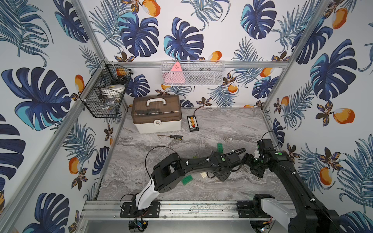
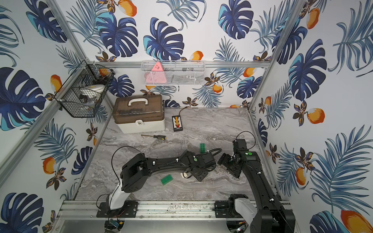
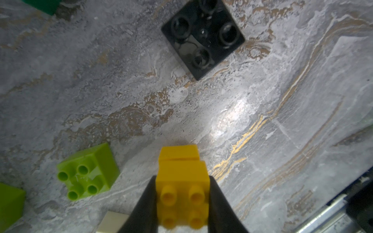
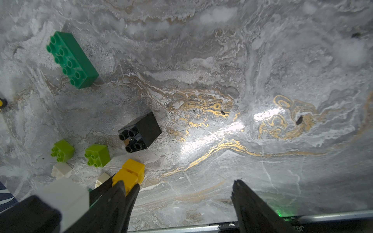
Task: Assemble a giraffe with lego
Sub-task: Assemble the lego brick with the lego brick.
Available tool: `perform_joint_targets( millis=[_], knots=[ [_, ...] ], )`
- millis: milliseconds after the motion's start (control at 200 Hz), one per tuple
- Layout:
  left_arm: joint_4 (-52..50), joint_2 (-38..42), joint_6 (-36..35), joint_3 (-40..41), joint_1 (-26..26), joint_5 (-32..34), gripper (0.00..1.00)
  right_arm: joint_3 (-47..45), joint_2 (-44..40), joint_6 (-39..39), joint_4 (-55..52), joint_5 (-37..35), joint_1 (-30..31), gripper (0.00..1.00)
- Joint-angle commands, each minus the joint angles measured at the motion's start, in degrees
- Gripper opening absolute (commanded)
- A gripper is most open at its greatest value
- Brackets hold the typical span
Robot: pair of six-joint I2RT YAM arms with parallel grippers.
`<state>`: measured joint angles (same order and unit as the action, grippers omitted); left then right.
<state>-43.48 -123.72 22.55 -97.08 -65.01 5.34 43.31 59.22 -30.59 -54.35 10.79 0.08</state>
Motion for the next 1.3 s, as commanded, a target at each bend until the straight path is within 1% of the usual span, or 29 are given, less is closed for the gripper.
perform_joint_targets(
  millis=[0,270,525,685,836,951,1071,1176,1296],
  knots=[
    [-2.2,-1.3,-0.2,0.2,0.1,0.6,0.27,0.1,-0.2,0.1,-0.9,-0.3,0.0,0.86],
    [-3.1,-1.1,1.6,1.8,0.2,-0.5,0.27,1.3,-0.5,0.0,-1.6,-1.0,-0.1,0.86],
    [-3.7,-1.6,3.3,1.9,0.7,-1.7,0.26,6.8,-1.2,0.9,-4.1,-3.4,-0.1,0.85],
    [-3.8,-2.5,3.5,1.9,0.7,-2.8,0.26,8.5,-1.9,1.6,-5.1,-4.4,-0.1,0.85],
    [-6.8,-3.4,3.8,1.7,1.1,-1.3,0.26,8.4,-2.3,1.9,-4.9,-4.3,-0.1,0.85],
    [-8.0,-1.1,6.0,5.4,2.8,0.6,0.26,7.6,-2.2,1.8,-4.0,-3.6,-0.1,0.85],
    [-7.5,1.5,8.2,10.0,4.5,1.3,0.26,7.1,-1.7,1.9,-2.9,-3.1,0.1,0.85],
    [-6.7,2.8,10.2,11.9,5.4,1.9,0.28,6.6,-0.4,3.3,-2.4,-4.2,0.5,0.84],
    [-5.9,3.0,11.3,12.2,5.6,2.5,0.29,6.9,0.8,3.8,-2.9,-4.5,1.0,0.84]
  ],
)
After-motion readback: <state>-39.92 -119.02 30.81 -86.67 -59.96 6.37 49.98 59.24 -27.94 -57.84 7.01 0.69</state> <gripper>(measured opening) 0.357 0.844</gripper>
